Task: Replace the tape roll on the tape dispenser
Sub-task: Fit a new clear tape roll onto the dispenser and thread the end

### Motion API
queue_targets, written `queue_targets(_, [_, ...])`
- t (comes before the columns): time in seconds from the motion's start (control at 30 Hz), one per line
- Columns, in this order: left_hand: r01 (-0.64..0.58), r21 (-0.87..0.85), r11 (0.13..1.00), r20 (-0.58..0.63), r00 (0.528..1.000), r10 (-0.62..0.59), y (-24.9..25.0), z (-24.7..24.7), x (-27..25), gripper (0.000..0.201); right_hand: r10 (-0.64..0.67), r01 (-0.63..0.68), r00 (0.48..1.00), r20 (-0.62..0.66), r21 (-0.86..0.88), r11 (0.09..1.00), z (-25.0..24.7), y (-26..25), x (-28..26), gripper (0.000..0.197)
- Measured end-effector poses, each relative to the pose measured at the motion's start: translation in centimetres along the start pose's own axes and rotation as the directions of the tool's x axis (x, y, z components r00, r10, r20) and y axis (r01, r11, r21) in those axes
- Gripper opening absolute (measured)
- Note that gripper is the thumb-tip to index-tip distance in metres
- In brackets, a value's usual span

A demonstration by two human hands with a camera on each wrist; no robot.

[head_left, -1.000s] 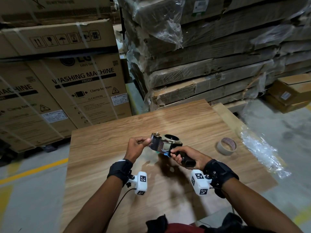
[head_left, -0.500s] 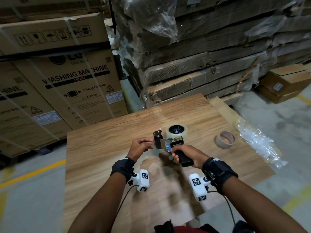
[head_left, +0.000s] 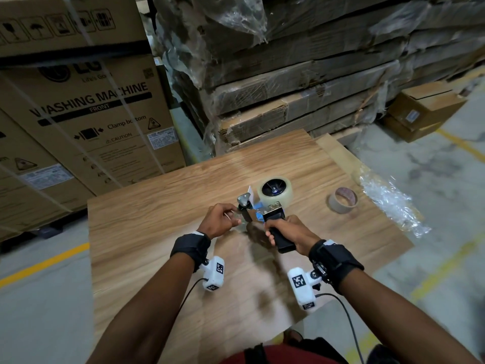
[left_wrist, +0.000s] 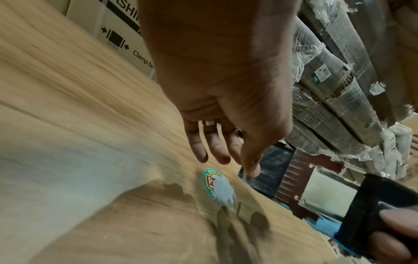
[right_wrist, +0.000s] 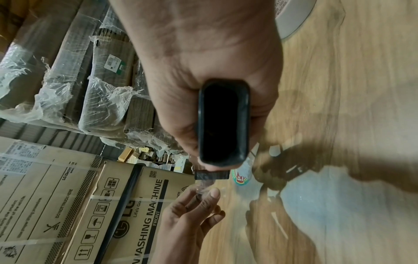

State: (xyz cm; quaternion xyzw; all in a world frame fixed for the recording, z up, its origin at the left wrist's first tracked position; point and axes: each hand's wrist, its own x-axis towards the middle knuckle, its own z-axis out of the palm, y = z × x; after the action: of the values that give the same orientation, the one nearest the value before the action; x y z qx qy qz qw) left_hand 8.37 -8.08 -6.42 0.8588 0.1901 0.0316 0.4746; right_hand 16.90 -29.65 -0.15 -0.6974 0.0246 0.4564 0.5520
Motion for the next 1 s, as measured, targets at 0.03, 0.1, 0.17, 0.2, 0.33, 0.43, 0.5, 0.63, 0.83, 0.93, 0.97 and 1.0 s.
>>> queue_targets(0.03, [0.004,-0.006,1.000,-0.017,1.000,-0.004,0.0,0.2,-0.2,0.017,-0.002,0.002,1.000,-0.004,0.006,1.000,0.1,0.1,0.0,0.010])
queue_targets(0.1, [0.016,-0.026,1.000,-0.047,0.999,-0.017,0.0,0.6,-0.7,0.011,-0.002,0.002,1.000,-0.009,0.022,1.000,0.1,0.3,-0.1,0.007])
queue_targets(0.17, [0.014,-0.049,0.999,-0.074,0.997,-0.018,0.2,1.0,-1.3,0.009,0.001,0.000,1.000,-0.015,0.034,0.999,0.1,0.4,-0.2,0.005])
queue_targets(0.2, [0.012,-0.054,0.998,-0.087,0.996,-0.017,0.4,1.1,-1.6,0.012,0.003,-0.003,1.000,-0.018,0.038,0.999,0.1,0.4,-0.3,0.004])
queue_targets(0.33, [-0.034,-0.081,0.996,-0.104,0.994,0.026,0.3,1.7,-2.3,0.029,0.019,-0.018,1.000,-0.019,0.057,0.998,0.0,0.5,-0.6,0.003])
queue_targets(0.43, [-0.021,-0.187,0.982,-0.071,0.997,0.008,0.7,2.1,-2.4,0.023,0.029,-0.029,0.999,-0.013,0.018,0.999,-0.1,0.5,-1.1,0.005])
queue_targets(0.5, [-0.002,-0.296,0.955,-0.056,0.998,-0.015,1.1,2.3,-2.6,0.019,0.030,-0.030,1.000,-0.009,0.019,0.999,-0.1,0.5,-1.3,0.006])
queue_targets(0.63, [0.038,-0.404,0.914,0.002,0.999,-0.041,1.4,1.9,-2.9,0.018,0.019,-0.019,1.000,-0.017,0.027,0.999,-0.4,0.6,-1.6,0.004])
queue_targets(0.83, [-0.010,-0.079,0.997,0.049,0.999,0.013,0.2,1.2,-2.3,0.016,-0.015,0.015,0.999,-0.038,0.014,1.000,-0.5,1.0,-1.8,0.004])
queue_targets(0.93, [-0.102,0.181,0.978,0.105,0.991,0.084,0.5,0.8,-1.5,0.011,-0.035,0.033,0.997,-0.063,-0.033,0.999,-0.2,1.6,-1.8,0.008])
queue_targets(0.97, [-0.115,0.254,0.960,0.111,0.990,0.089,0.6,0.6,-1.4,0.011,-0.043,0.040,0.996,-0.077,-0.042,0.998,-0.2,1.8,-1.7,0.009])
queue_targets(1.0, [-0.114,0.305,0.946,0.102,0.991,0.087,0.6,0.5,-1.3,0.010,-0.055,0.051,0.994,-0.091,-0.048,0.998,-0.1,2.1,-1.7,0.009])
